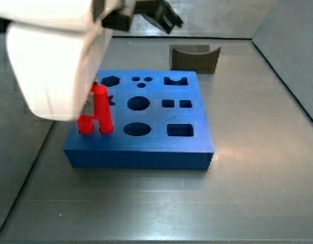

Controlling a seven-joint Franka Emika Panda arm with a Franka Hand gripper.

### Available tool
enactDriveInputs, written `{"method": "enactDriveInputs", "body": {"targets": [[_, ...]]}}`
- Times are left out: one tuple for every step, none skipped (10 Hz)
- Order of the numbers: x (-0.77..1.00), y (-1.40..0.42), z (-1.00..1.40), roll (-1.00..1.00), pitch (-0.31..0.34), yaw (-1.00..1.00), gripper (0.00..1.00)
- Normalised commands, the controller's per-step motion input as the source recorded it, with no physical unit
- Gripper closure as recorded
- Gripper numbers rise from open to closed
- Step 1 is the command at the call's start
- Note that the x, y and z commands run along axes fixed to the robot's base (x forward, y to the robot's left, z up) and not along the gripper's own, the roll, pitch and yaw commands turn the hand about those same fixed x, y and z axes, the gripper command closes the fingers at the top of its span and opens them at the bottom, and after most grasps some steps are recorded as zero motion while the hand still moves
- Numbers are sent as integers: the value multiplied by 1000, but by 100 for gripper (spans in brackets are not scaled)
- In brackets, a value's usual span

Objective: Insert the square-circle object.

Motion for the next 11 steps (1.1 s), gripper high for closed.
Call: {"method": "enactDriveInputs", "body": {"targets": [[514,0,-1000,0,46,-183,100],[546,0,-1000,0,0,-217,100],[546,0,-1000,3,0,-243,100],[577,0,-1000,1,0,-266,100],[620,0,-1000,0,-19,-131,100],[666,51,-1000,-36,-59,0,100],[677,146,-963,-146,-109,220,100],[677,140,-917,-160,-121,234,100],[309,-140,-743,-89,-256,111,100],[0,-134,-411,-93,-399,151,100],[0,0,0,0,0,0,100]]}}
